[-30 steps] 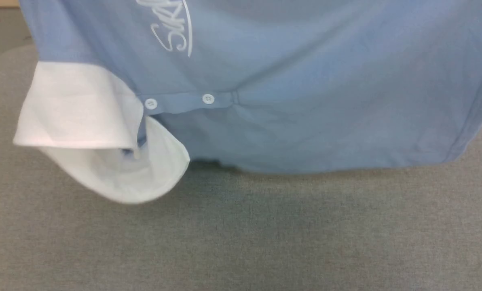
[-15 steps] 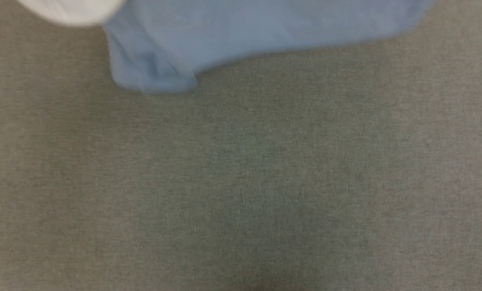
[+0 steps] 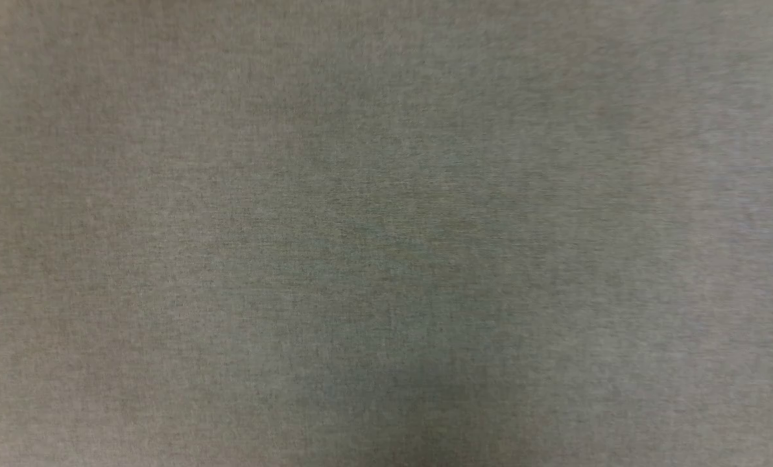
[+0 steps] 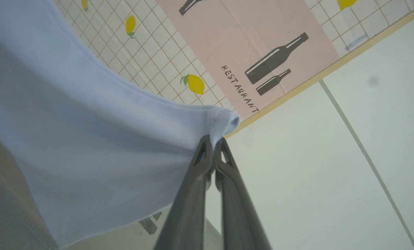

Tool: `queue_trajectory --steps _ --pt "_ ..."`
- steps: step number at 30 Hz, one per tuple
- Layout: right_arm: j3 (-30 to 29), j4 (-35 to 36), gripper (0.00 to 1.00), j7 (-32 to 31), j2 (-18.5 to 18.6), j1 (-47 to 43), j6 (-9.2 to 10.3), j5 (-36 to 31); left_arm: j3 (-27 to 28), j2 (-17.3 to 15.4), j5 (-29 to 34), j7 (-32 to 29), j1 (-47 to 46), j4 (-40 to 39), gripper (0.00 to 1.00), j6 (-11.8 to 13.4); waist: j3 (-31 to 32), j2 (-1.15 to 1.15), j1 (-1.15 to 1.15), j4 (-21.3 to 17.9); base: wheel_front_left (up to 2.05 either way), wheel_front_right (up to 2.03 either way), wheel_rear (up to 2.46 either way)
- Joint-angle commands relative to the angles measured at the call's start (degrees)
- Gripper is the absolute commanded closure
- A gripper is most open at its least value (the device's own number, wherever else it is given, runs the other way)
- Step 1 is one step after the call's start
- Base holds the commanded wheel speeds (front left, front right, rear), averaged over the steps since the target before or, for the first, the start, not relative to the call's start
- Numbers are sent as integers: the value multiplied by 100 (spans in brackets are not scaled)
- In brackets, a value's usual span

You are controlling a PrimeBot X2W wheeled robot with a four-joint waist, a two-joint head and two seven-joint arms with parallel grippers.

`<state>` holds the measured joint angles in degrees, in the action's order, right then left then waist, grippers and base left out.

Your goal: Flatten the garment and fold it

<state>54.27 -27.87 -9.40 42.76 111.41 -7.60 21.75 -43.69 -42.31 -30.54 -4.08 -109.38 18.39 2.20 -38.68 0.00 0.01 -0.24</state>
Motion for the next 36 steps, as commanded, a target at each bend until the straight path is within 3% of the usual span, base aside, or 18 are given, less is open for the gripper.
queue_trajectory --steps 1,6,10,13,17,21,25,31,36 --pt "65 -61 100 64 31 -55 11 74 2 2 -71 119 164 11 100 -58 -308 0 -1 159 0 0 0" --pt "235 -17 100 449 210 -336 11 272 -105 -169 -241 669 697 -215 100 -440 -522 0 -1 219 0 0 0" --pt "316 441 100 717 517 -837 11 466 -256 -457 -317 1050 1293 -572 100 -627 -504 0 -1 205 0 0 0" --pt "225 938 100 801 875 -1414 11 598 -386 -674 -358 1324 1871 -939 100 -632 -365 0 -1 236 0 0 0" --pt "-169 1654 100 793 1456 -2388 11 792 -505 -923 -526 1539 2694 -1565 100 -442 -116 0 -1 279 0 0 0" --pt "-887 2307 100 724 1861 -3584 11 983 -715 -1185 -599 1574 3529 -2306 100 -105 183 0 -1 309 0 0 0" --pt "-1850 2807 100 598 1887 -5030 11 982 -998 -1426 -772 1363 4492 -3083 100 501 501 0 -1 268 0 0 0" --pt "-3248 3372 100 357 1254 -7231 11 554 -1562 -1678 -968 963 5823 -3841 100 1394 920 0 -1 210 0 0 0" --pt "-4186 3952 100 124 614 -8762 11 63 -1843 -1556 -1442 956 6753 -4180 100 1981 1185 0 -1 239 0 0 0"
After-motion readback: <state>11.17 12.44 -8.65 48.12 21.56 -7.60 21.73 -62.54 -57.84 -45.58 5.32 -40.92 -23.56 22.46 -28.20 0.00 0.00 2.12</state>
